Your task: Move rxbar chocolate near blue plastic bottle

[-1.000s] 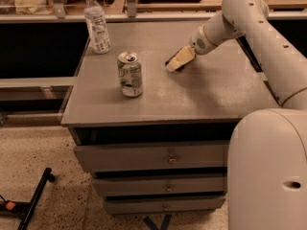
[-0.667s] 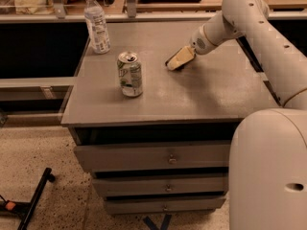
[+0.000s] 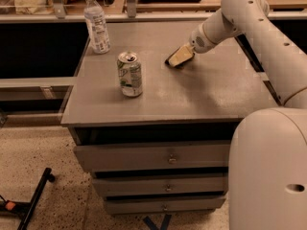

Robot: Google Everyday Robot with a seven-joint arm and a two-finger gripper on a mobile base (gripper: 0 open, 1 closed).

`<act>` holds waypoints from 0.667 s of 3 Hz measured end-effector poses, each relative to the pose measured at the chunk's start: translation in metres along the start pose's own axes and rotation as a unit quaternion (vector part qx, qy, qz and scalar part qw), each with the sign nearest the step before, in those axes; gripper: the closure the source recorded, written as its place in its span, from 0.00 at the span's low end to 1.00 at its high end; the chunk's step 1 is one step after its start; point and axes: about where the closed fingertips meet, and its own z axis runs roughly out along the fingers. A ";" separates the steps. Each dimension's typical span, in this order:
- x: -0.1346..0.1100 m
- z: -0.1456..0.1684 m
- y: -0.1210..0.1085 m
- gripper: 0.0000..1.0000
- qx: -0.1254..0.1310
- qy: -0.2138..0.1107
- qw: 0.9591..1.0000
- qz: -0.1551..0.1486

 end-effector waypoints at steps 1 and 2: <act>-0.001 -0.001 0.000 1.00 0.000 0.000 1.000 0.000; -0.001 -0.001 0.000 1.00 0.000 0.000 1.000 0.000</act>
Offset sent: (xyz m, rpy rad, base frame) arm 0.0000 -0.0001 0.0014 -0.0001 -0.0002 0.0000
